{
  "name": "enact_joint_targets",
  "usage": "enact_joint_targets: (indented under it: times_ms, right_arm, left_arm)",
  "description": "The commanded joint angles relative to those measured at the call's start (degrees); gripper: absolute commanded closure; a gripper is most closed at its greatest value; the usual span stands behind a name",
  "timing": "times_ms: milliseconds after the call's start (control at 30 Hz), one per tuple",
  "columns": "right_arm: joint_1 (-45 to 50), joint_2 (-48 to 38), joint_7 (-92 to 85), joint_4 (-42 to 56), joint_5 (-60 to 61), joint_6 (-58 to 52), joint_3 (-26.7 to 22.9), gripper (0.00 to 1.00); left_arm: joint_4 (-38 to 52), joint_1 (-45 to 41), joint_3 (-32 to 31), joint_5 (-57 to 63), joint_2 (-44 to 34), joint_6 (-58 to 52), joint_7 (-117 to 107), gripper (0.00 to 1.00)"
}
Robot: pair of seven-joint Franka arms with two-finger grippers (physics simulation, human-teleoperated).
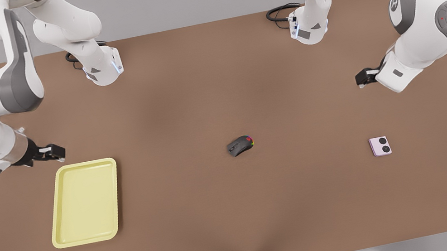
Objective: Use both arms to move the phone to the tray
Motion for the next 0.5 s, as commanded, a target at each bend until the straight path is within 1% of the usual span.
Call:
enact_joint_targets:
  times_ms: [0, 33, 67, 133, 267, 300, 367, 467]
  right_arm:
    - [0.04, 2.04, 1.90, 3.51, 0.20, -1.82, 0.01, 0.00]
    - [0.30, 2.04, 1.98, 3.51, 0.11, -1.91, 0.01, 0.00]
    - [0.30, 2.04, 1.90, 3.51, 0.11, -1.91, 0.01, 0.00]
    - [0.22, 2.04, 1.90, 3.43, 0.11, -1.91, 0.01, 0.00]
    - [0.22, 2.13, 1.98, 3.51, 0.11, -1.91, 0.01, 0.00]
    - [0.22, 2.13, 1.98, 3.51, 0.11, -1.91, 0.01, 0.00]
    - [0.22, 2.13, 1.98, 3.51, 0.11, -1.91, 0.01, 0.00]
    - [0.13, 2.13, 1.98, 3.43, 0.11, -1.91, 0.01, 0.00]
  left_arm:
    - [-0.05, 0.00, 0.01, -0.23, -0.10, 0.83, -1.69, 0.00]
    - [-0.75, 0.00, 0.28, 0.21, 0.16, 1.01, -1.78, 0.00]
    - [-0.84, 0.79, 0.28, 0.30, 3.76, 1.62, -2.40, 0.00]
    - [-1.10, 4.48, 0.28, -0.23, 10.79, 8.91, -1.61, 0.00]
    - [-2.51, 8.79, 0.28, -0.50, 22.65, 23.76, -0.20, 0.00]
    - [-2.51, 9.14, 0.28, -0.41, 24.94, 25.96, -0.20, 0.00]
    - [-2.69, 11.42, 0.28, -0.41, 28.28, 31.06, -0.20, 0.00]
    - [-8.40, 13.71, 0.28, -0.49, 29.07, 40.20, -0.20, 0.00]
